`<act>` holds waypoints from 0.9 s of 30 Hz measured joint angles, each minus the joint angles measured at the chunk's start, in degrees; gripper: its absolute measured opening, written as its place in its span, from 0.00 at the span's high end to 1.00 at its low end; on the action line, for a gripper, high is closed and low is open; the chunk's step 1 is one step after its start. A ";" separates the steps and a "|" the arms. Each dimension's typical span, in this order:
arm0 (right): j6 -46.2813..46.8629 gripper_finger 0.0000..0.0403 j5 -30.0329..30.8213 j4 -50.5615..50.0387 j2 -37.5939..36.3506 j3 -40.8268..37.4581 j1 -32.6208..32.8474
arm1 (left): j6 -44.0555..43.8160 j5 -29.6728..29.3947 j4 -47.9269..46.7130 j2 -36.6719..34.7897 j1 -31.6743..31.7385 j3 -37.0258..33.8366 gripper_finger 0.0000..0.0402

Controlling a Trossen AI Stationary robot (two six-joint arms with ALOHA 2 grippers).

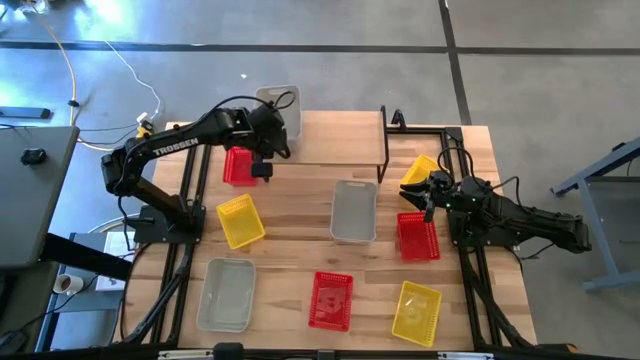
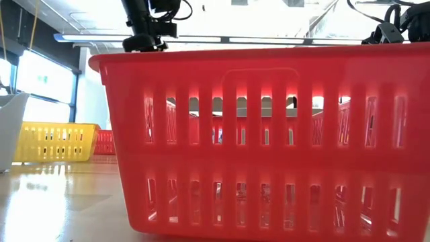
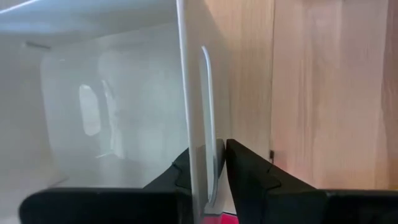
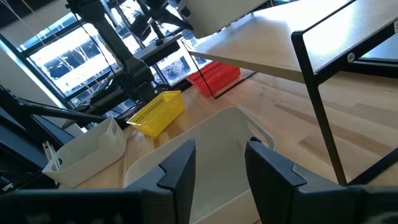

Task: Stack baskets on shelf by color
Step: Put the top left gray bin on the shelf

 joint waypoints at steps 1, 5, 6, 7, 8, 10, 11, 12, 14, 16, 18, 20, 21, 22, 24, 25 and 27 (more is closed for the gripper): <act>0.00 0.69 0.00 0.00 0.00 -0.02 0.00 | -0.02 0.59 -0.16 0.00 0.00 0.00 0.86; 0.00 0.69 -0.01 0.02 0.00 0.00 0.00 | -0.39 2.40 -0.58 0.00 0.00 0.00 0.86; 0.00 0.69 -0.02 0.00 0.00 0.00 0.00 | -0.33 2.37 -0.57 0.00 0.00 0.00 0.86; 0.00 0.69 -0.02 0.02 0.00 -0.01 0.00 | -0.09 2.36 -0.57 0.00 0.00 0.00 0.86; 0.00 0.69 -0.02 0.01 0.00 0.00 0.00 | 0.02 2.31 -0.57 0.02 0.00 0.00 0.86; 0.00 0.69 -0.01 0.00 0.00 -0.01 0.00 | 0.06 1.76 -1.04 0.50 -0.02 0.04 0.86; 0.00 0.69 -0.02 0.00 0.00 -0.01 0.00 | 0.07 1.45 -1.77 0.86 -0.02 0.04 0.86; 0.00 0.69 0.00 0.00 0.00 -0.02 0.00 | 0.07 0.98 -2.49 1.26 -0.02 0.04 0.86; 0.00 0.69 -0.02 0.00 0.00 -0.02 0.00 | 0.30 0.42 -2.71 1.83 -0.09 0.04 0.86; 0.00 0.69 -0.02 0.00 0.00 -0.01 0.00 | 0.47 0.06 -2.44 2.19 -0.54 0.04 0.86; 0.00 0.69 -0.02 0.00 0.00 0.00 0.00 | 0.62 -0.58 -2.26 2.45 -0.90 0.04 0.86; 0.00 0.69 -0.02 0.00 0.00 -0.01 0.00 | 0.72 -1.29 -2.25 2.44 -1.23 0.04 0.86; 0.00 0.69 -0.01 0.00 0.00 -0.01 0.00 | 0.70 -1.35 -2.28 2.43 -1.32 0.04 0.86; 0.00 0.69 -0.02 0.02 0.00 -0.02 0.00 | 0.70 -1.38 -2.34 2.44 -1.46 0.04 0.86; 0.00 0.69 0.00 0.00 0.00 -0.02 0.00 | 0.70 -1.46 -2.45 2.45 -1.59 0.04 0.86; 0.00 0.69 -0.02 0.00 0.00 0.00 0.00 | 0.68 -1.48 -2.45 2.43 -1.68 0.04 0.86; 0.00 0.69 -0.01 0.00 0.00 -0.02 0.00 | 0.63 -1.48 -2.45 2.45 -1.86 0.04 0.86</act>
